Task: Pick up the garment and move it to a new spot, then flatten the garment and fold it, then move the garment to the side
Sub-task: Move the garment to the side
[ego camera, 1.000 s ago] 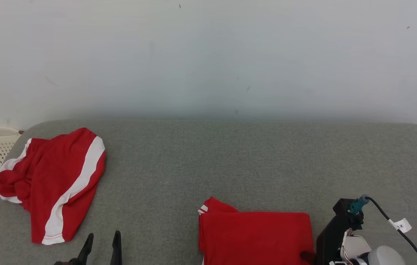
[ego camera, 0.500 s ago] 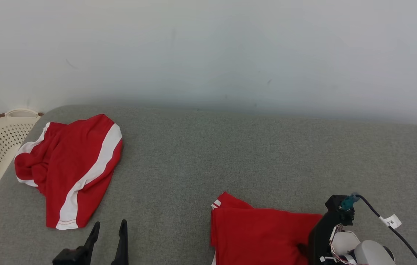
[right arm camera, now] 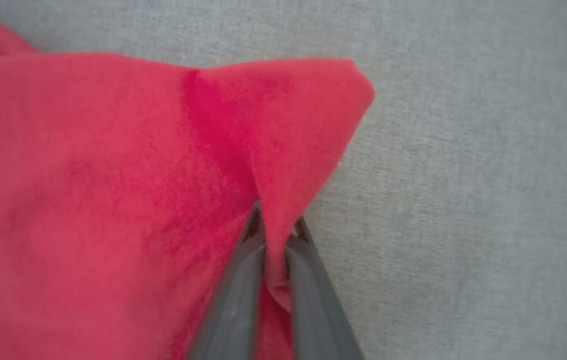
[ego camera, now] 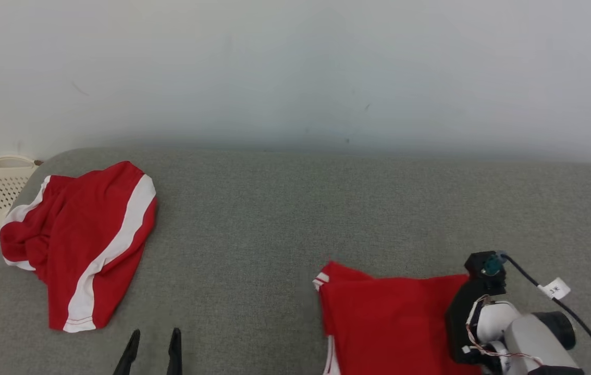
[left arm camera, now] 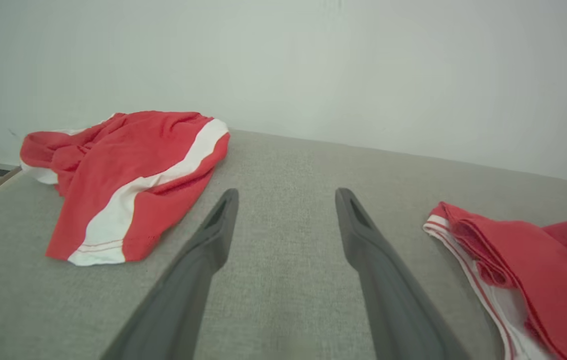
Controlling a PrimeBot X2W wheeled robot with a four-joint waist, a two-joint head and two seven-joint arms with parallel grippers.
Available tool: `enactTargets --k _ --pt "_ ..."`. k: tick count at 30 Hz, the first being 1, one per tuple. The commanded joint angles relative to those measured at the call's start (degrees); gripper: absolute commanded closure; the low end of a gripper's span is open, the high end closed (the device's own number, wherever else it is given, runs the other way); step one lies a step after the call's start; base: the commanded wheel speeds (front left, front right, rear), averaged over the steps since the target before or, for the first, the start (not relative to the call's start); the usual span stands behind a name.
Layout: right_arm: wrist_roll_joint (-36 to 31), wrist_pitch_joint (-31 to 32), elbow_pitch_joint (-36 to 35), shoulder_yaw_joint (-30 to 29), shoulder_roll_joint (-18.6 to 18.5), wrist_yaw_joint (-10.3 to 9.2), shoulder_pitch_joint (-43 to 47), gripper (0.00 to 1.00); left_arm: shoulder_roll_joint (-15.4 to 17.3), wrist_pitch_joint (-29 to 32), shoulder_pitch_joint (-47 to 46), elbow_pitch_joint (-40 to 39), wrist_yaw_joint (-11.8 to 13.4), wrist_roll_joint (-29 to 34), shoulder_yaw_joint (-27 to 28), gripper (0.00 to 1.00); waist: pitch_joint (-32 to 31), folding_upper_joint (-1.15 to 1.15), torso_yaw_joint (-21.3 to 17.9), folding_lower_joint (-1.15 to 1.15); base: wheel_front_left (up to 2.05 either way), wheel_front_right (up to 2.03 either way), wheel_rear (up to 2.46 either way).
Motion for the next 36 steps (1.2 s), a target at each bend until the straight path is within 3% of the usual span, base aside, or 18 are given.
enactTargets --k 1,4,8,22,25,27,31,33,34,35,36 --pt "-0.6 -0.3 0.1 -0.3 -1.6 -0.16 -0.6 1.00 -0.2 -0.2 0.3 -1.1 0.3 0.4 -0.1 0.00 0.6 0.00 -0.8 0.00 0.00 0.00 0.00" --pt "-0.5 -2.1 -0.3 1.0 -4.7 -0.16 -2.2 1.00 -0.6 -0.2 3.1 -5.2 0.2 1.0 -0.6 0.00 1.7 0.00 -2.3 0.00 0.00 0.00 0.00" --pt "-0.6 -4.0 0.0 1.8 -11.6 -0.16 -3.9 1.00 -0.7 -0.2 3.4 -8.1 0.1 1.5 -1.6 0.00 3.5 0.00 -3.7 0.00 0.00 0.00 0.00" --pt "-2.1 -12.6 4.8 3.6 -28.1 -0.16 -11.1 1.00 1.0 -0.2 -0.2 -11.3 -0.1 2.0 -3.0 0.00 9.8 0.00 -5.5 0.00 0.00 0.00 0.00" --pt "-2.8 -14.6 6.0 4.3 -30.9 -0.16 -12.5 1.00 2.7 -0.2 -1.5 -10.5 0.0 0.7 -1.9 0.00 11.0 0.00 -5.8 0.00 0.00 0.00 0.00" --pt "0.7 -14.9 6.5 7.2 -30.1 -0.17 -12.7 1.00 3.9 -0.2 -2.3 -9.7 0.0 -0.5 -2.2 0.00 11.6 0.00 -6.0 0.00 0.00 0.00 0.00" --pt "3.2 -16.5 7.3 13.3 -33.1 -0.16 -15.1 1.00 2.5 -0.2 -2.6 -10.4 0.4 1.1 -3.8 0.00 12.9 0.00 -6.4 0.00 0.00 0.00 0.00" --pt "3.0 -17.5 8.1 13.0 -33.4 -0.16 -15.8 1.00 2.2 -0.2 -2.5 -10.6 0.7 1.4 -4.2 0.00 12.9 0.00 -6.5 0.00 0.00 0.00 0.00" --pt "2.4 -17.7 8.6 13.3 -33.4 -0.16 -15.8 0.84 2.0 -0.2 -2.5 -10.7 0.9 1.6 -4.4 0.00 12.9 0.00 -6.4 0.00 0.00 0.00 0.00" --pt "2.4 -17.7 8.6 13.3 -33.4 -0.16 -15.8 0.84 2.0 -0.2 -2.5 -10.7 0.9 1.6 -4.4 0.00 12.9 0.00 -6.4 0.00 0.00 0.00 0.00" --pt "2.0 -18.1 9.0 13.5 -33.4 -0.16 -15.9 0.56 1.8 -0.2 -2.4 -10.7 0.9 1.7 -4.5 0.00 12.7 0.00 -6.4 0.00 0.00 0.00 0.00"
